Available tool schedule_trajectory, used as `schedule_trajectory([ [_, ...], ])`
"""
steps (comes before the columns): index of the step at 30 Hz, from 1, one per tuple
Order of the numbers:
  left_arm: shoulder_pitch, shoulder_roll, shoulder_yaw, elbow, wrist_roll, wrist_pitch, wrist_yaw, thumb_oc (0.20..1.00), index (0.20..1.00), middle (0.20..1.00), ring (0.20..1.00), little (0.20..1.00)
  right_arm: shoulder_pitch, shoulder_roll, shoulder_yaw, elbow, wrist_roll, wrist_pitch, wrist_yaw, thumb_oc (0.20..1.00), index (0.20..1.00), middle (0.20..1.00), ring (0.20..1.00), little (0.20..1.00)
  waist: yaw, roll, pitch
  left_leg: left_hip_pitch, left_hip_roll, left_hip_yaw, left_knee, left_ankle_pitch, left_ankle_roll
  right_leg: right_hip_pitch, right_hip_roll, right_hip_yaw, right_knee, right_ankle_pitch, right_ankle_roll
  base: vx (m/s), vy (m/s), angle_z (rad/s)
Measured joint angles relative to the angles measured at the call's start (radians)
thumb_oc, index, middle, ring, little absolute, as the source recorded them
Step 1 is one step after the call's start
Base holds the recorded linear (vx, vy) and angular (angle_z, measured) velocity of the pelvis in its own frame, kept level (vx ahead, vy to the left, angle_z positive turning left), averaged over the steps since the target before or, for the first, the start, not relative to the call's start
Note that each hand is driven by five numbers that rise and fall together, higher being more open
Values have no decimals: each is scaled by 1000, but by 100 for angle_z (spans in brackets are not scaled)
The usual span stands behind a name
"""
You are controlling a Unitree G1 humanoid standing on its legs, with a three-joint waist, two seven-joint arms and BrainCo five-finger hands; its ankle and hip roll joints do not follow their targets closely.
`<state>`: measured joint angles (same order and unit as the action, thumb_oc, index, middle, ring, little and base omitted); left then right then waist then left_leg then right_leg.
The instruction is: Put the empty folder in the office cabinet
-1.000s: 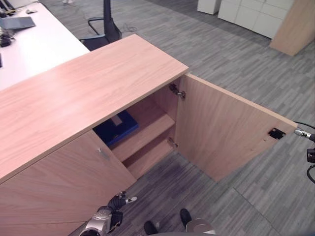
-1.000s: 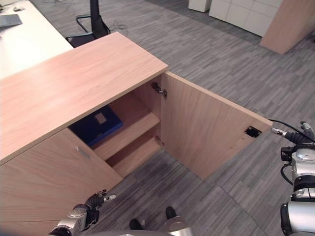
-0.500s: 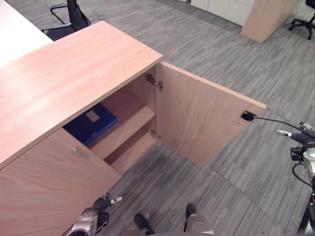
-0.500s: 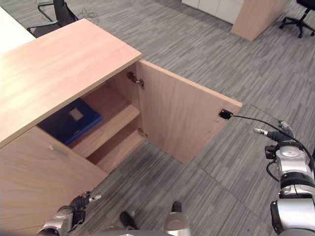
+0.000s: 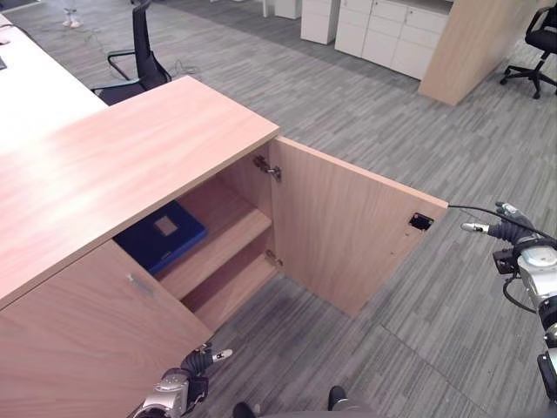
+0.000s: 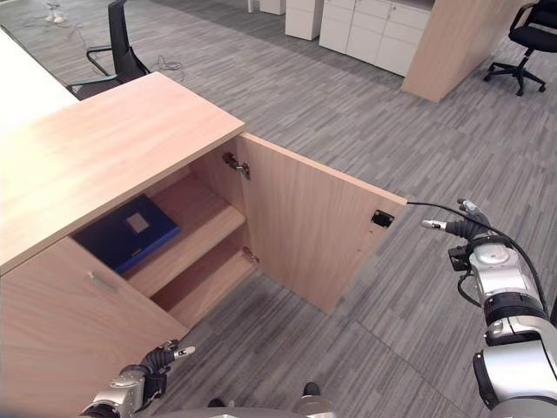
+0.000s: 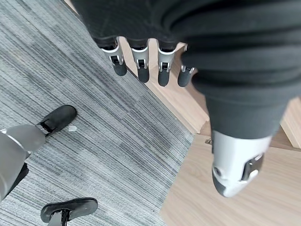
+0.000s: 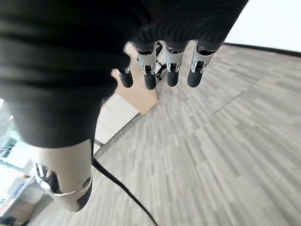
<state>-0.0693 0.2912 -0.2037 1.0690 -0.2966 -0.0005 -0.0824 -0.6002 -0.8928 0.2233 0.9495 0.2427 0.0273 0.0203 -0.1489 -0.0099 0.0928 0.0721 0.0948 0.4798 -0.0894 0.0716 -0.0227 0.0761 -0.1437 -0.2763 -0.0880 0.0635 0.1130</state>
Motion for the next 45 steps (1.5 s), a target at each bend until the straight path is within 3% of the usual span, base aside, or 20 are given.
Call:
schedule_trajectory([
  [11, 36, -13, -4, 10, 0, 2, -10, 1000, 1000, 1000, 1000, 1000, -64, 9, 139, -14, 4, 8, 78, 1000, 1000, 1000, 1000, 1000, 16, 0, -14, -12, 5, -17, 0, 14, -6, -3, 8, -10, 0, 5, -5, 13, -28, 4],
  [14, 35, -17, -3, 12, 0, 7, -17, 1000, 1000, 1000, 1000, 1000, -52, 20, 197, -66, 16, 25, 147, 1000, 1000, 1000, 1000, 1000, 14, 1, -20, -12, 16, -19, 0, 20, -10, -2, 18, -10, -3, 5, -5, 4, -11, -1],
  [19, 36, -53, -4, 30, 0, 19, -27, 1000, 1000, 1000, 1000, 1000, 0, 147, 291, -134, 53, 45, 275, 1000, 1000, 1000, 1000, 1000, 20, 37, -54, -13, 37, -26, -1, 29, -23, 0, 38, -15, -6, -2, -7, 4, -2, 1],
  [24, 38, -78, -3, 45, 1, 33, -34, 1000, 1000, 1000, 1000, 1000, 42, 225, 302, -146, 39, 37, 290, 1000, 1000, 1000, 1000, 1000, 20, 49, -87, -27, 53, -54, -10, 28, -33, -5, 52, -10, -6, -2, -8, -34, 0, -1],
  [27, 32, -115, -1, 67, 12, 35, -35, 1000, 1000, 1000, 1000, 1000, 115, 261, 387, -380, 9, 54, 302, 1000, 1000, 1000, 1000, 1000, 6, 53, -97, -28, 66, -48, -10, 34, -42, -24, 66, 8, -6, 13, -27, -9, 34, -34],
  [29, 32, -146, 3, 67, 12, 35, -34, 1000, 1000, 1000, 1000, 1000, 173, 351, 450, -513, 12, 63, 318, 1000, 1000, 1000, 1000, 1000, -10, 61, -101, -25, 74, -47, -10, 38, -49, -33, 75, 15, -6, 18, -36, -9, 35, -17],
  [32, 26, -169, 3, 69, 12, 34, -29, 1000, 1000, 1000, 1000, 1000, 186, 525, 570, -527, 18, 61, 391, 1000, 1000, 1000, 1000, 1000, 34, 84, -118, -32, 72, -49, -10, 40, -49, -46, 73, 12, -6, 20, -40, -19, 33, 2],
  [37, 27, -153, -5, 69, 13, 34, -16, 1000, 1000, 1000, 1000, 1000, 218, 667, 605, -513, 116, 57, 440, 1000, 1000, 1000, 1000, 1000, 84, 67, -115, -40, 65, -57, -8, 39, -47, -45, 67, 2, 0, 16, -44, 0, 19, 8],
  [42, 27, -125, -31, 69, 24, 34, -14, 1000, 1000, 1000, 1000, 1000, 266, 700, 604, -514, 232, 73, 442, 1000, 1000, 1000, 1000, 1000, 85, 33, -111, -49, 56, -76, -1, 44, -41, -39, 64, -11, -1, 10, -41, 21, 20, 10],
  [45, 26, -128, -31, 69, 31, 34, -13, 1000, 1000, 1000, 1000, 1000, 284, 700, 604, -517, 312, 89, 443, 1000, 1000, 1000, 1000, 1000, 93, 33, -108, -49, 51, -76, -1, 44, -40, -38, 60, -13, -2, 8, -39, 1, 5, 1],
])
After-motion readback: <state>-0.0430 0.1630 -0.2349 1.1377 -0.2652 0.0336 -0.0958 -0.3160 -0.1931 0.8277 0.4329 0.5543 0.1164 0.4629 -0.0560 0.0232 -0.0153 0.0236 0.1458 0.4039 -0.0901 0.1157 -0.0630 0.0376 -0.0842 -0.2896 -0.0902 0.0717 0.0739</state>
